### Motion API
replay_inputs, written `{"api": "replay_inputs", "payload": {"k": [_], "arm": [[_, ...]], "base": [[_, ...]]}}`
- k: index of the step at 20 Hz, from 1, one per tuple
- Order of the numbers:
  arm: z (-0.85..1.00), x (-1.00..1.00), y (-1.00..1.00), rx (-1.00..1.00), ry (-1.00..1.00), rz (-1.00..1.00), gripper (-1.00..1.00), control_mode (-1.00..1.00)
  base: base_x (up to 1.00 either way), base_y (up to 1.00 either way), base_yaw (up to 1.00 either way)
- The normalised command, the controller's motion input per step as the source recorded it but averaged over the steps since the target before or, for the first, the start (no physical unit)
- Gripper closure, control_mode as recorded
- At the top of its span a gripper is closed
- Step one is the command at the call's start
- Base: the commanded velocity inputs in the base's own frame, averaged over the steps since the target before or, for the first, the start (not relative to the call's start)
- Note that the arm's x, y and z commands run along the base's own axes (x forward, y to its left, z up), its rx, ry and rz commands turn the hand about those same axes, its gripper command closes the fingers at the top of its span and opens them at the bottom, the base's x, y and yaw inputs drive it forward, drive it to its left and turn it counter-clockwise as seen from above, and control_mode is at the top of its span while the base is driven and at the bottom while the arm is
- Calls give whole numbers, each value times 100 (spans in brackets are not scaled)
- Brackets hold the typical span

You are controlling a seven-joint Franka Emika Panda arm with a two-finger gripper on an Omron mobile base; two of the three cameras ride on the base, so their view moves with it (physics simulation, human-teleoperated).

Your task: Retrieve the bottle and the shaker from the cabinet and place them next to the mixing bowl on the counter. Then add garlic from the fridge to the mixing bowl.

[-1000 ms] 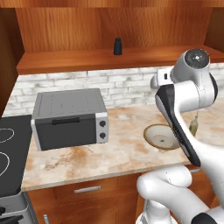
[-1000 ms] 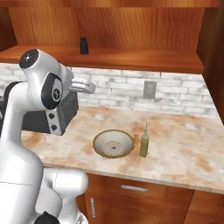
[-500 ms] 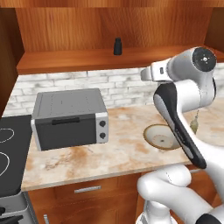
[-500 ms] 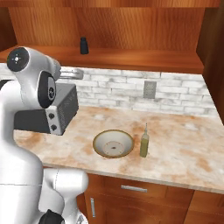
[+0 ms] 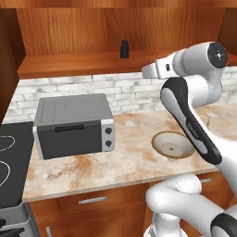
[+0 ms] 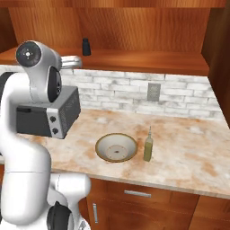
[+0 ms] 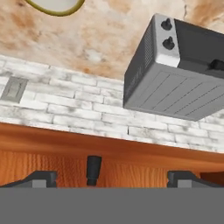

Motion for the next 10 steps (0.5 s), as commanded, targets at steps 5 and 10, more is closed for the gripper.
{"api": "replay_inputs", "payload": {"k": [5,10], "arm": [[0,35,0,1,0,-10,-100,-100],[-3,55,0,0,-3,-11,-100,-100]], "base": [[0,0,0],[0,0,0]]}}
